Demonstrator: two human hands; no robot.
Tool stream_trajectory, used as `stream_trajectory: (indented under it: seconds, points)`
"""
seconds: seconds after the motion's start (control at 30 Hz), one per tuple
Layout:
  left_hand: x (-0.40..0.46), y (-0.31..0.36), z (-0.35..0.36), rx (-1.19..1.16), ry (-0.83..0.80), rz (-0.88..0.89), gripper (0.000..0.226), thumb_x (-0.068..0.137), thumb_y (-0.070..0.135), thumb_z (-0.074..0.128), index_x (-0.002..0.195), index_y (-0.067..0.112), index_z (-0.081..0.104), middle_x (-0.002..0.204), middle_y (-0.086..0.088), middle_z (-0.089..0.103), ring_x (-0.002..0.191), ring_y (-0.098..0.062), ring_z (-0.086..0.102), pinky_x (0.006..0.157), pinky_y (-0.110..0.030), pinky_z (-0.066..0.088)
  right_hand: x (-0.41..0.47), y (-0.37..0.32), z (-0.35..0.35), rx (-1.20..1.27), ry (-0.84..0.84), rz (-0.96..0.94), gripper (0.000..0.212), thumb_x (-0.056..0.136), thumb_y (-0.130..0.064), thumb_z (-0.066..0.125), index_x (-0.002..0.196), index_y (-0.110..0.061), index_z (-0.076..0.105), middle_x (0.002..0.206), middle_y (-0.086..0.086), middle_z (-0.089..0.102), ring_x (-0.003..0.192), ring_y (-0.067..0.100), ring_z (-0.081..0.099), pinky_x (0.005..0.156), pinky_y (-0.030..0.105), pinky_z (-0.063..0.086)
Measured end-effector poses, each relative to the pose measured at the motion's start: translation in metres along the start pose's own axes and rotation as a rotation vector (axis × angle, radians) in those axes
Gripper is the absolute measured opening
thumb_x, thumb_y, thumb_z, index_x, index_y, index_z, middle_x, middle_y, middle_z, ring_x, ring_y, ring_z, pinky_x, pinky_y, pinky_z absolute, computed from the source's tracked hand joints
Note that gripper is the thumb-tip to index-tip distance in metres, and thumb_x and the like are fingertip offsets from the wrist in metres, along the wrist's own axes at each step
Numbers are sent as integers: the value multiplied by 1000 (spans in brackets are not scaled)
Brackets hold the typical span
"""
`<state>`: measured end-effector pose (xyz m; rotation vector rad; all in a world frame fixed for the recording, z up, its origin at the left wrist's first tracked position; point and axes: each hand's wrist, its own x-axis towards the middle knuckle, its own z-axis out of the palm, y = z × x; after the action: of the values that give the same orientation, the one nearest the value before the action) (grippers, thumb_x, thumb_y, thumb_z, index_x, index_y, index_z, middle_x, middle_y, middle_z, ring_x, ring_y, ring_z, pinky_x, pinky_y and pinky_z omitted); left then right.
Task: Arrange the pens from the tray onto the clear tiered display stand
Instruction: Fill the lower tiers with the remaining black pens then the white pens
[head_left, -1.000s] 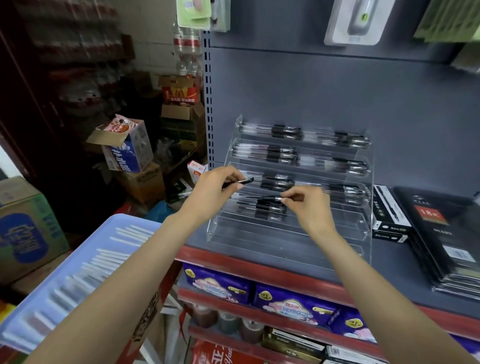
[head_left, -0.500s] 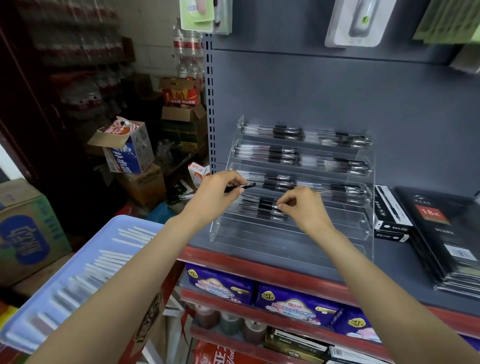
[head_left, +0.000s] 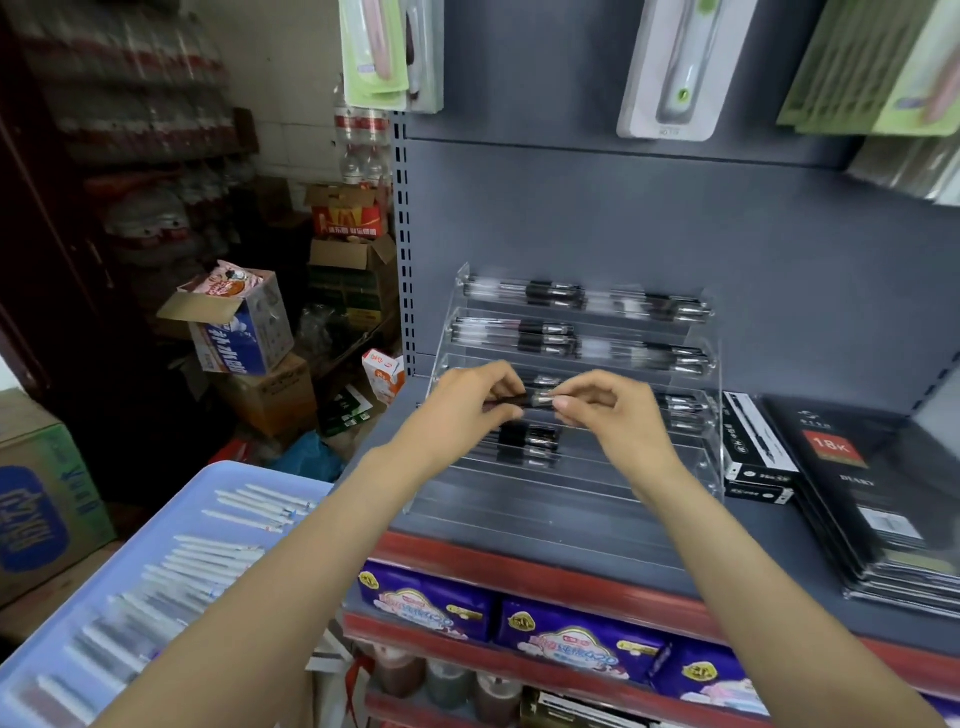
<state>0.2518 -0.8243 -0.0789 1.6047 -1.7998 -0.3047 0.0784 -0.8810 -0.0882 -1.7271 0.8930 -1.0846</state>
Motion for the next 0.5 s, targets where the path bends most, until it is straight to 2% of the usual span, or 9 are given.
stream_trajectory:
  seconds: [0.13,0.27,0.33,0.43,0.5]
  points:
    - [6,-6,-8,99,51,-19,14,89,20,61,102,18,65,96,8,65,87,-4,56,81,-17,43,3,7,-27,22,152,32,20,80,0,69,77,-19,69,76,2,69,68,10,66,69,17,53]
    - [27,3,-1,143,93,36,17,90,18,59,105,15,68,99,2,62,86,-6,53,76,-8,34,10,9,-46,-19,223,38,18,82,0,67,78,-18,69,77,1,70,70,10,67,72,17,54]
    - [41,9,9,172,96,43,17,90,15,58,104,14,69,100,-3,62,89,-12,54,79,-15,38,16,12,-57,-117,276,21,14,83,-1,66,82,-14,70,81,2,69,74,12,65,78,20,53]
    - [57,10,20,205,92,-10,15,90,13,59,100,11,70,101,-7,65,95,-22,59,87,-32,47,20,16,-74,-346,281,18,10,84,-6,66,91,-9,72,89,1,68,77,9,62,76,14,48]
    - [59,4,20,210,95,-58,16,89,11,59,100,10,71,104,-7,67,96,-22,62,89,-32,48,22,19,-77,-420,226,22,15,85,-9,66,99,-8,72,95,1,68,82,10,61,78,18,46]
